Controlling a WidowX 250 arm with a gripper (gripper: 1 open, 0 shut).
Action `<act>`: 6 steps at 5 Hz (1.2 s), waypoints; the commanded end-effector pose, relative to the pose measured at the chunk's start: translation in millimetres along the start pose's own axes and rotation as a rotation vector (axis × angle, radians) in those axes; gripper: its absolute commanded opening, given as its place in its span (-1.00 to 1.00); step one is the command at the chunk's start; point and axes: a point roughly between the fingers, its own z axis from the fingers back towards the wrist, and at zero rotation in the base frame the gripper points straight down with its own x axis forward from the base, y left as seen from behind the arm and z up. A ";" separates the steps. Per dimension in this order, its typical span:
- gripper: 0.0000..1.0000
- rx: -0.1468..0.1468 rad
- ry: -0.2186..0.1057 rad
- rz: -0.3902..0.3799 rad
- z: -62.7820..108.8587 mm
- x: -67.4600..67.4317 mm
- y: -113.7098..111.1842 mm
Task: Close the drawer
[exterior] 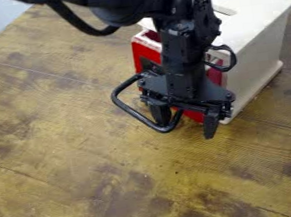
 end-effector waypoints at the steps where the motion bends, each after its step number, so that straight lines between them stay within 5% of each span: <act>1: 1.00 -0.003 0.025 -0.024 6.6 -14.8 -23.2; 4: 1.00 -0.043 -0.002 -0.118 6.8 -16.3 -17.4; 6: 1.00 -0.045 -0.026 -0.047 24.9 -20.2 -14.8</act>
